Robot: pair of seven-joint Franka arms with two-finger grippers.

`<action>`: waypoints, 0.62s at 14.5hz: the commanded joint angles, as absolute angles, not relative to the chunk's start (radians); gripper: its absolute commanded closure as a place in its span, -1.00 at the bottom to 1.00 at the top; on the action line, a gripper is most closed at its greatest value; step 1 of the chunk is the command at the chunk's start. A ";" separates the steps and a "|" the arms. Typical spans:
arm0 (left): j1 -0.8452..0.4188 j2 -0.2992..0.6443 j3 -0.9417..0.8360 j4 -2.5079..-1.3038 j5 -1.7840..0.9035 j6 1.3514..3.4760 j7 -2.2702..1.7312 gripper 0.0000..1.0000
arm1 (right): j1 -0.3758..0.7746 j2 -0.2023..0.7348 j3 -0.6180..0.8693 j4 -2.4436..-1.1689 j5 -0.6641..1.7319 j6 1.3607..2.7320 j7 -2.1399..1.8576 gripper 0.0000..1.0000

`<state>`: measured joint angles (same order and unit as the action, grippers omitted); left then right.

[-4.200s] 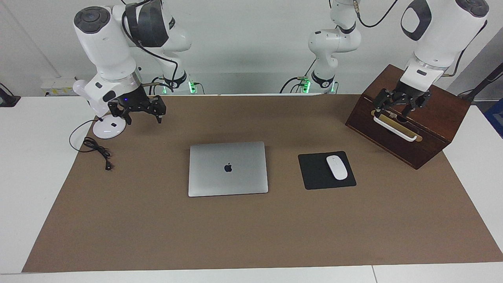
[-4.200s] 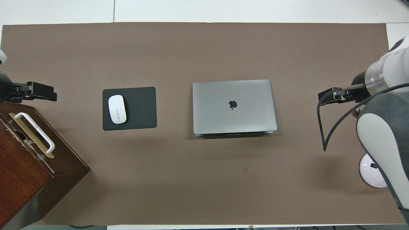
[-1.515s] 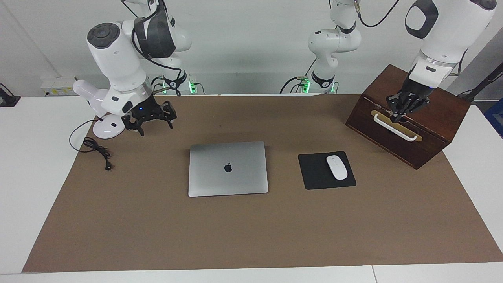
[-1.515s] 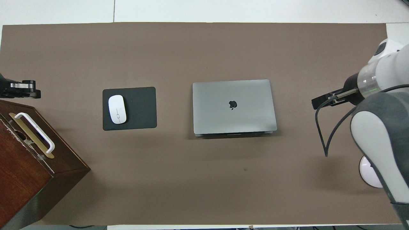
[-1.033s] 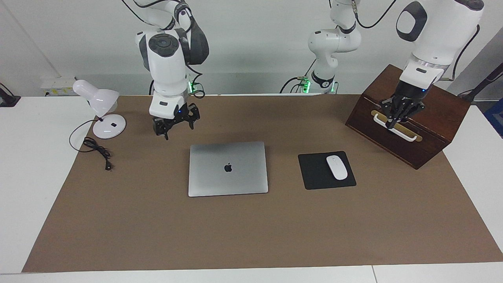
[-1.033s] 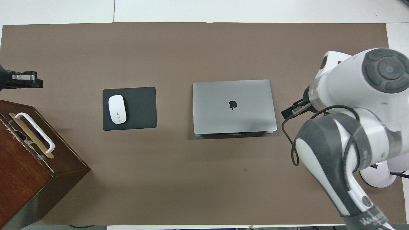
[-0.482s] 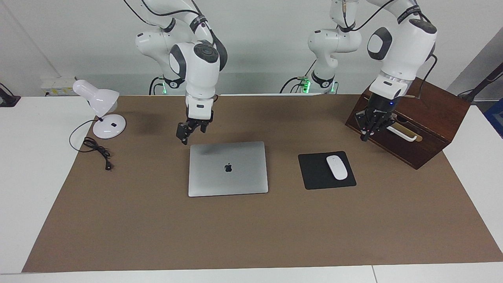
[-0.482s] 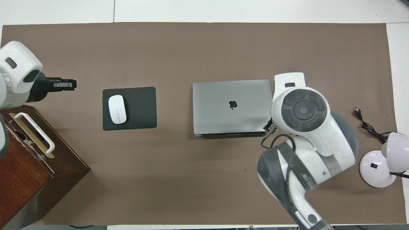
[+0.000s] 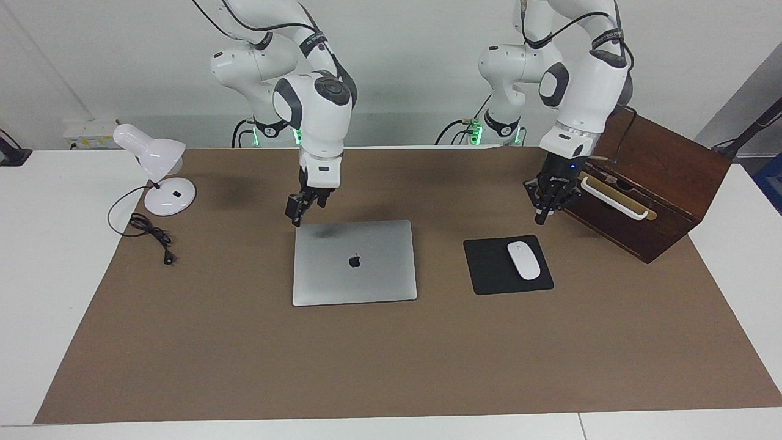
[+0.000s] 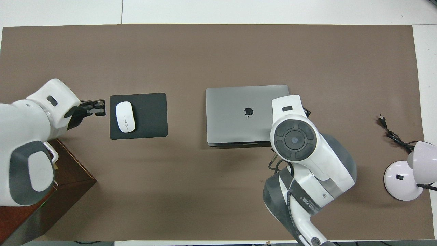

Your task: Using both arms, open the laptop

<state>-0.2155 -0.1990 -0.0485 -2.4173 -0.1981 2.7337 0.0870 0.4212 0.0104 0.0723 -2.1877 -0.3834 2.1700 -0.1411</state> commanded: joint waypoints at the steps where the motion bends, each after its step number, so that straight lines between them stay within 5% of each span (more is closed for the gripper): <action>1: -0.284 -0.210 -0.034 -2.538 -0.225 2.923 0.115 1.00 | 0.445 -0.023 0.069 -2.230 -0.414 2.187 0.055 -1.00; 9: -0.489 -0.192 -0.034 -2.697 -0.225 3.224 0.121 1.00 | 0.459 0.003 0.071 -2.324 -0.598 2.378 0.051 -1.00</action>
